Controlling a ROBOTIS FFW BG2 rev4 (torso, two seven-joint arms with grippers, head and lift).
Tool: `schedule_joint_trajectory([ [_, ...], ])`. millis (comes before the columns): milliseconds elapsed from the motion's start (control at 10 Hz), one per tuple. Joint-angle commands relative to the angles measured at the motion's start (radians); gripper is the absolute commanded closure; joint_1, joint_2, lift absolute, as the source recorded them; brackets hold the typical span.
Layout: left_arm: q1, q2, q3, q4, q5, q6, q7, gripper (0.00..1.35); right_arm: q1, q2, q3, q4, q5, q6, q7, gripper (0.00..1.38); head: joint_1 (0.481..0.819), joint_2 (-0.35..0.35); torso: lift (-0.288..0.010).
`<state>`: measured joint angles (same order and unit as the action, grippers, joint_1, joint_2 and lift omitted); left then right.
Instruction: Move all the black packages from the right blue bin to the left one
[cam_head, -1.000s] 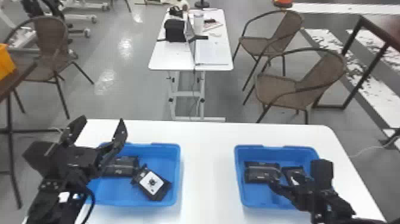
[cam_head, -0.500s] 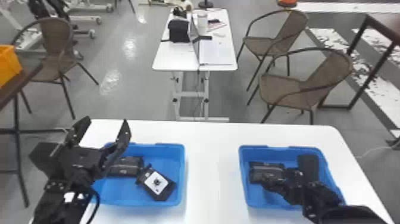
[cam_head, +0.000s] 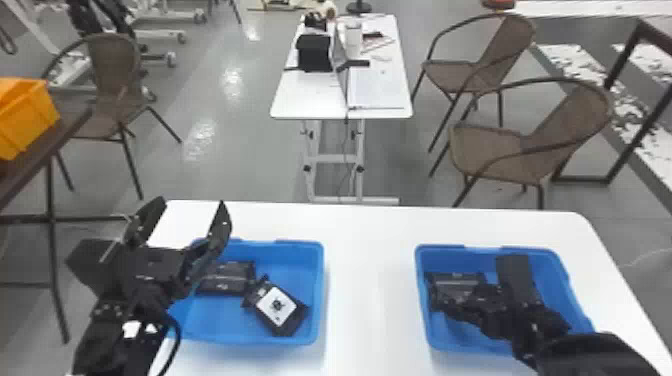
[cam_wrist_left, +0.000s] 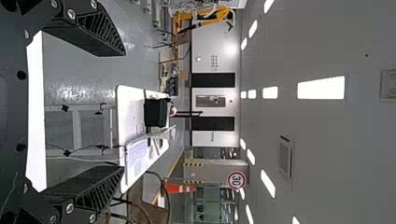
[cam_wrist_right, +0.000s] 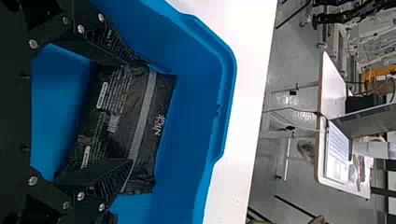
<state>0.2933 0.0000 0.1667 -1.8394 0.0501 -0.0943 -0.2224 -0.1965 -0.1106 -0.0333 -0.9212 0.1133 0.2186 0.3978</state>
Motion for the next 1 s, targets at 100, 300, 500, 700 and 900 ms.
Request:
schedule_joint_trajectory([
  [100,0.001,-0.003,0.005,0.002,0.001,0.004,0.0,0.17,-0.015,-0.001,0.004,-0.007,-0.02,0.107,-0.011,0.92,0.695,0.036,0.0],
  [300,0.001,-0.003,0.007,0.008,0.007,0.002,0.0,0.17,0.023,0.009,0.004,-0.073,-0.075,0.114,-0.04,1.1,0.695,0.036,0.0],
  [500,0.0,-0.003,0.005,0.011,0.007,-0.002,0.0,0.17,0.054,0.017,0.004,-0.148,-0.053,0.142,-0.048,1.1,0.695,0.042,0.0],
  [700,0.001,-0.003,0.007,0.014,0.007,-0.013,0.0,0.17,0.144,0.02,0.004,-0.314,-0.063,0.165,-0.093,1.11,0.695,0.046,0.0],
  [900,0.001,-0.003,0.008,0.008,0.014,-0.018,0.002,0.17,0.249,-0.006,0.0,-0.51,-0.155,0.183,-0.094,1.11,0.695,0.045,0.0],
])
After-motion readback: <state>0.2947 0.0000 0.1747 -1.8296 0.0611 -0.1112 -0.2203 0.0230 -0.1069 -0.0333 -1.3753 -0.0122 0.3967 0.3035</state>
